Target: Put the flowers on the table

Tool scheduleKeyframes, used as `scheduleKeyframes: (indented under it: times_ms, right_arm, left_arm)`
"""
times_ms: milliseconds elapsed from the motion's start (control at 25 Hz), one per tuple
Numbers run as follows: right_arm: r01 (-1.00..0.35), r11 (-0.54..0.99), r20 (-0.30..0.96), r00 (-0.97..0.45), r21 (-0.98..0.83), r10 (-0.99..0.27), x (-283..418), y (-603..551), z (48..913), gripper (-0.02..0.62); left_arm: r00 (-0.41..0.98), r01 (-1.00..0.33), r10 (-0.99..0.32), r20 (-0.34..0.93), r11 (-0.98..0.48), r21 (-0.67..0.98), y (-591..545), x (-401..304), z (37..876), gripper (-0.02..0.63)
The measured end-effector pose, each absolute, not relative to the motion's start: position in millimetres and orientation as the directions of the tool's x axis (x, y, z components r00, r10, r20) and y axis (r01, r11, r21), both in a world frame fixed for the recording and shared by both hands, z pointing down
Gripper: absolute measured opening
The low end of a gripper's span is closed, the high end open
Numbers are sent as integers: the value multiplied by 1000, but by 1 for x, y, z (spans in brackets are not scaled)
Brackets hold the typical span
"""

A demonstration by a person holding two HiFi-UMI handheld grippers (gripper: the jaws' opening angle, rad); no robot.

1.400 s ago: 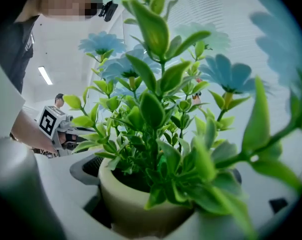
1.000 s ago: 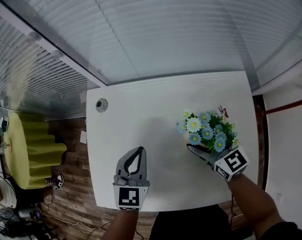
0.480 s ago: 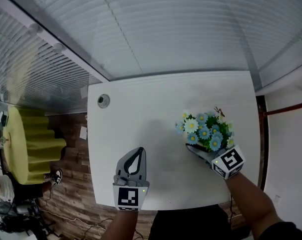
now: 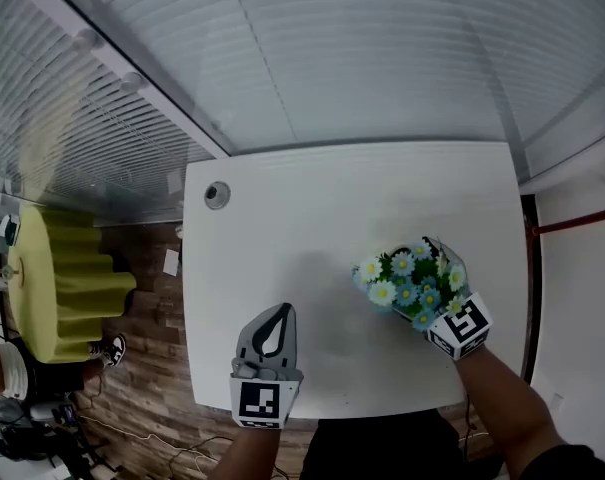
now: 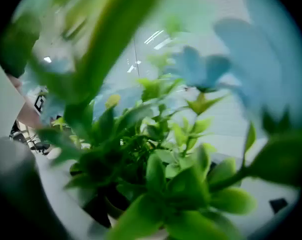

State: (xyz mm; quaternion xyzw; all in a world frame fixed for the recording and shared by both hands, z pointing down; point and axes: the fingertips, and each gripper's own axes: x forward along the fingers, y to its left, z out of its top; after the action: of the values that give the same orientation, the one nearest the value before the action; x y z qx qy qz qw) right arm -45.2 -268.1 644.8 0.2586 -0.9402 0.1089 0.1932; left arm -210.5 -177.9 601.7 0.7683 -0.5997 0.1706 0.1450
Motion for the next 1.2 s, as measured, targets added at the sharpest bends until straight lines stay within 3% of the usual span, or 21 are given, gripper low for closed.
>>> scheduleKeyframes:
  times_ms: [520,1200]
  right_arm:
    - [-545,835,409,-780,-74,-473,-37,-240,633,541]
    - [-581,813,347,-768,-23,-539,-4,-213,552,541]
  left_arm:
    - [227,-967,-886,405,-256,-19,-148,-218,575,0]
    - [242,-961,-887,393,-276,-31,-130,-195,536,0]
